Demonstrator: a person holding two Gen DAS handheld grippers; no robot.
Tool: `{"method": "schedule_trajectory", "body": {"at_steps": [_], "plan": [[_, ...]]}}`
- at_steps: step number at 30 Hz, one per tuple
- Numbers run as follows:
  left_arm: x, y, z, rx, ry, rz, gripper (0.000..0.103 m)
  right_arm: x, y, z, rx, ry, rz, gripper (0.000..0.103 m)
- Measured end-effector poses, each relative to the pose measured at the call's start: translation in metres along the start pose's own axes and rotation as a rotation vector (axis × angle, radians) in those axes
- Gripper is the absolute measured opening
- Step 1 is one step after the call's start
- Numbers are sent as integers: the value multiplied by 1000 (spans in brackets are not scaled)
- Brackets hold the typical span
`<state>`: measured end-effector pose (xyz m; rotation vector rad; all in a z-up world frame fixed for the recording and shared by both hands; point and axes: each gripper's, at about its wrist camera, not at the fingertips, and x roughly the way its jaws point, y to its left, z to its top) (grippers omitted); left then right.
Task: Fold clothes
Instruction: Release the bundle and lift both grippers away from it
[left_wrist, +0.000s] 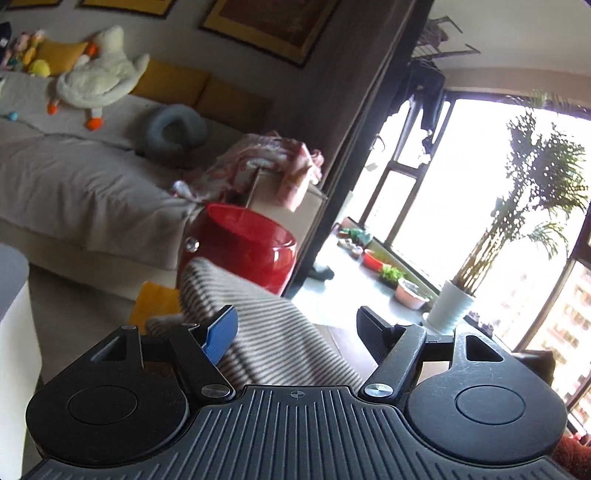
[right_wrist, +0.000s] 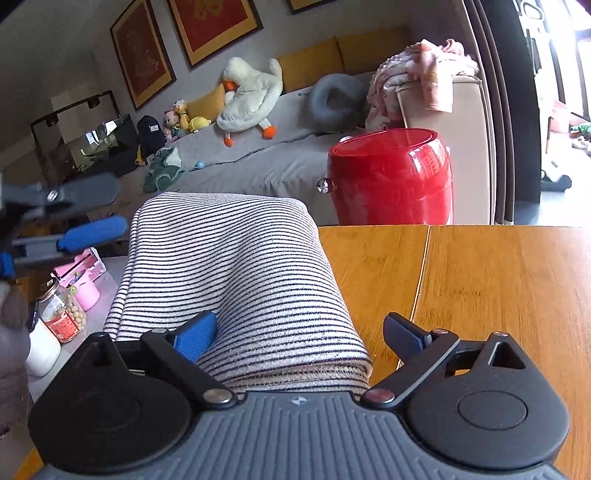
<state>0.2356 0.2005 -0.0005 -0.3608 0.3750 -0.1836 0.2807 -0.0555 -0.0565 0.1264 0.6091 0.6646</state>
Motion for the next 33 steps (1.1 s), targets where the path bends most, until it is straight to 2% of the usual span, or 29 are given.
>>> {"method": "schedule_trajectory", "body": {"at_steps": [1, 5, 6, 9, 12, 16, 22, 24, 25, 27, 29, 33], "plan": [[9, -3, 5, 22, 4, -2, 76, -2, 1, -1, -9, -12, -6, 97], [54, 23, -1, -17, 112, 84, 67, -22, 20, -7, -145, -71, -8, 97], [61, 29, -6, -18, 133, 97, 64, -27, 27, -6, -192, -83, 11, 97], [61, 33, -9, -19, 132, 86, 64, -33, 45, 6, -278, -102, 75, 97], [62, 37, -11, -19, 130, 74, 64, -26, 53, 18, -276, -97, 112, 97], [62, 41, -15, -20, 126, 57, 64, 8, 53, 7, -266, 26, 52, 100], [62, 43, -15, -31, 114, 58, 64, 5, 55, -6, -284, 30, 0, 103], [53, 36, -15, -22, 102, 81, 64, -6, 52, -12, -266, 27, -3, 103], [48, 32, -14, -16, 97, 96, 65, -14, 49, -15, -255, 22, -4, 103], [23, 16, -20, 0, 80, 125, 74, -34, 42, -25, -228, 12, -15, 103], [-1, 0, -25, 16, 63, 154, 90, -57, 32, -36, -183, 10, -24, 103], [-48, -34, -58, -23, 85, 191, 95, -101, 12, -59, -98, 17, -58, 103]]}}
